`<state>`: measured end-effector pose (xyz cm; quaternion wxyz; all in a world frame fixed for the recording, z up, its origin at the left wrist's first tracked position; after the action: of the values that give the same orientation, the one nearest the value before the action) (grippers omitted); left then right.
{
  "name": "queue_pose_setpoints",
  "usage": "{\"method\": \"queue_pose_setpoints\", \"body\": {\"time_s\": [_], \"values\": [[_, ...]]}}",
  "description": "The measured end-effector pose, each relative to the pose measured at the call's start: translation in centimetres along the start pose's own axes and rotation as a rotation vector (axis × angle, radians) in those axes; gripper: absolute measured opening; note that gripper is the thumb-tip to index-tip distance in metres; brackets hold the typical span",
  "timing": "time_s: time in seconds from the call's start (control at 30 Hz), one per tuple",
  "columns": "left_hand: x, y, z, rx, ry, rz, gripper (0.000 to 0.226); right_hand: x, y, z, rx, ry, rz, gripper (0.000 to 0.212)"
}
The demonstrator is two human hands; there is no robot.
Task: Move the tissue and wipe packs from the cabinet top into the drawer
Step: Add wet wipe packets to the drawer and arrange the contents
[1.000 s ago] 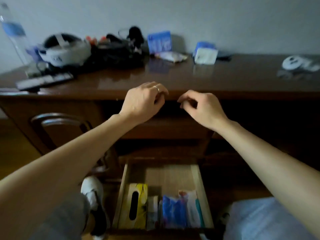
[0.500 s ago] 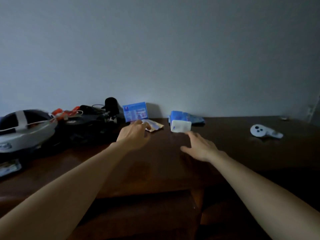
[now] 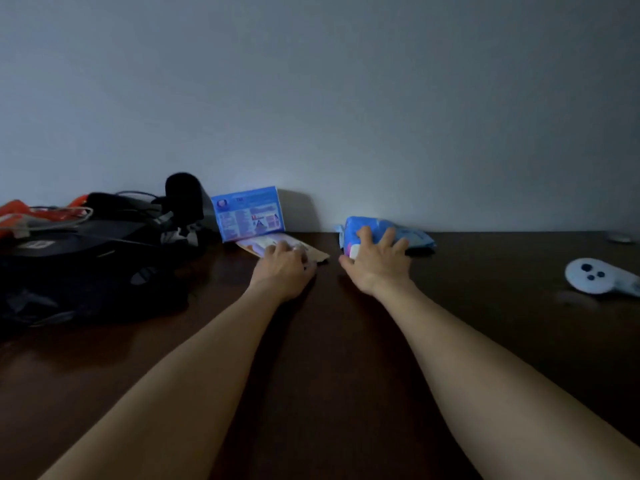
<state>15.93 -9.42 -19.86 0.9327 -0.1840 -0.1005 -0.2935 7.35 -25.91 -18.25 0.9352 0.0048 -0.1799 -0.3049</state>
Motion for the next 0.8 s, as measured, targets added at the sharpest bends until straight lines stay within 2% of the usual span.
{"method": "queue_pose_setpoints", "body": {"time_s": [0.1,0.27,0.4,0.47,0.53,0.6,0.67,0.73,0.8], "values": [[-0.7,-0.6,0.9,0.051,-0.021,-0.024,0.04,0.0,0.1,0.3,0.025,0.041,0.026,0.068],[-5.8,-1.7,2.8,0.354,-0.064,-0.124,0.033,-4.4,-0.1,2.3,0.078,0.064,0.066,0.071],[-12.8,-2.9,5.3,0.302,-0.06,-0.177,0.028,-10.7,-1.0,5.4,0.143,0.069,0.093,0.072],[-17.7,-3.3,6.8,0.219,-0.155,-0.181,0.024,-14.9,-1.6,7.1,0.182,0.049,0.121,0.074],[-22.7,-3.8,7.9,0.098,-0.261,-0.272,0.021,-19.5,-2.3,8.4,0.244,-0.004,0.155,0.073],[-28.2,-4.6,8.2,-0.071,-0.231,-0.349,0.018,-24.7,-2.8,9.3,0.305,-0.135,0.201,0.07],[-33.7,-5.2,8.4,-0.186,-0.21,-0.303,0.016,-30.1,-3.2,10.3,0.394,-0.315,0.237,0.066],[-39.0,-5.6,9.4,-0.187,-0.351,-0.289,0.016,-35.0,-3.7,10.9,0.564,-0.443,0.254,0.066],[-44.0,-6.0,10.4,-0.12,-0.525,-0.357,0.015,-39.5,-4.5,10.4,0.759,-0.474,0.29,0.067]]}}
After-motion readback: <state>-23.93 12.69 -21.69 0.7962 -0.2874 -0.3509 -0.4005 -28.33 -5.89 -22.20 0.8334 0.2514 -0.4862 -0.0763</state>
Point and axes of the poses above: each hand's wrist, its own x-axis towards the middle knuckle, its own z-axis out of the back of the hand, y = z × x, the point moved 4 cm from there along x, towards the middle knuckle, and after that the axes turned 2 degrees about -x, right-handed, at the moved point
